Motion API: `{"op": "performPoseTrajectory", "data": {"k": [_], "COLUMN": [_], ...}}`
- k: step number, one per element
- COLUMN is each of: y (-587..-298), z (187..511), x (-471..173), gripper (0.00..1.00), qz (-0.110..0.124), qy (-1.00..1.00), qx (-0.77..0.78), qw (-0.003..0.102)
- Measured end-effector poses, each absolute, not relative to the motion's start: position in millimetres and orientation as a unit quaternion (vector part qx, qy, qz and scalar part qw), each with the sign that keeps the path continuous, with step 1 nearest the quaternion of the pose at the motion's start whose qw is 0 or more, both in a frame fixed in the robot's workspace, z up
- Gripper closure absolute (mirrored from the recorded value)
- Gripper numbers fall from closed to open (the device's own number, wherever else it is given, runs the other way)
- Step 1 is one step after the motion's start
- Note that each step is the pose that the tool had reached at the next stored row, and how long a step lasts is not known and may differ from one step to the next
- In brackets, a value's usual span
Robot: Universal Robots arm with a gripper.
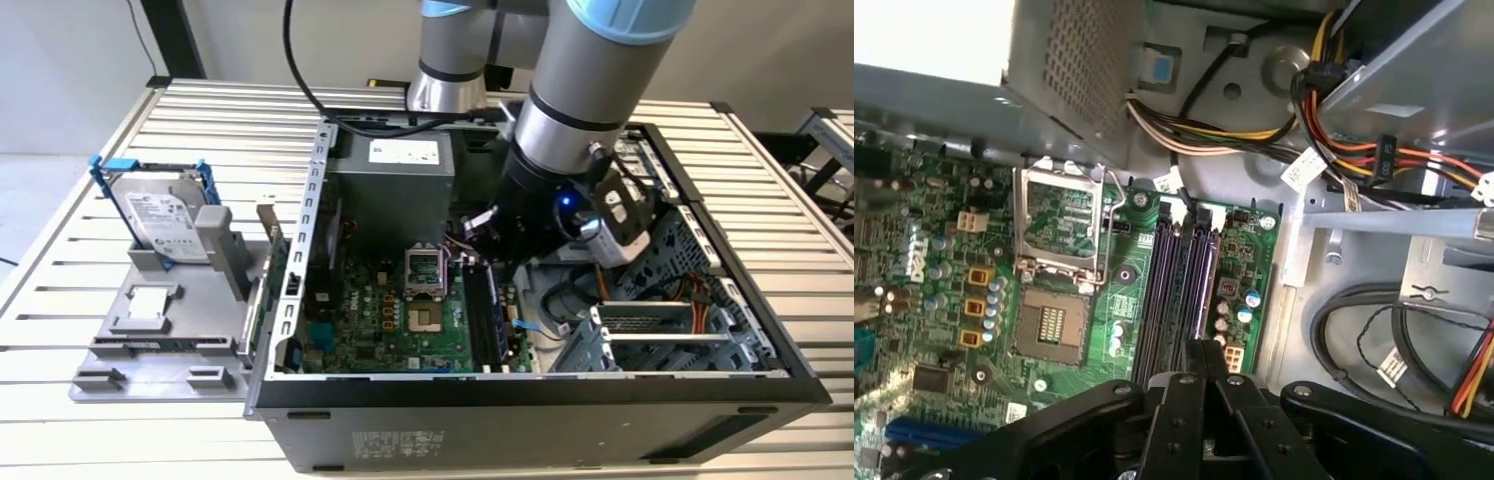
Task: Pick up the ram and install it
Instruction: 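Press down the ram until it locks into place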
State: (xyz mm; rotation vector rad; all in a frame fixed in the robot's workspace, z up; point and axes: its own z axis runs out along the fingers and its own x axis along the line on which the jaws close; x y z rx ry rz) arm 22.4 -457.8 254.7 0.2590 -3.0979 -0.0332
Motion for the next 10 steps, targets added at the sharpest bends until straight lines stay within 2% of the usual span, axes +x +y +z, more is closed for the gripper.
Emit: {"op": "performPoseTrajectory", "data": {"k": [10], "y": [-457.8], "z": [259.2], "x": [22.4], "gripper": [1.00], "qz": [-0.009], "qy": [-0.989], "qx": [0.145], "qw": [0.009]}}
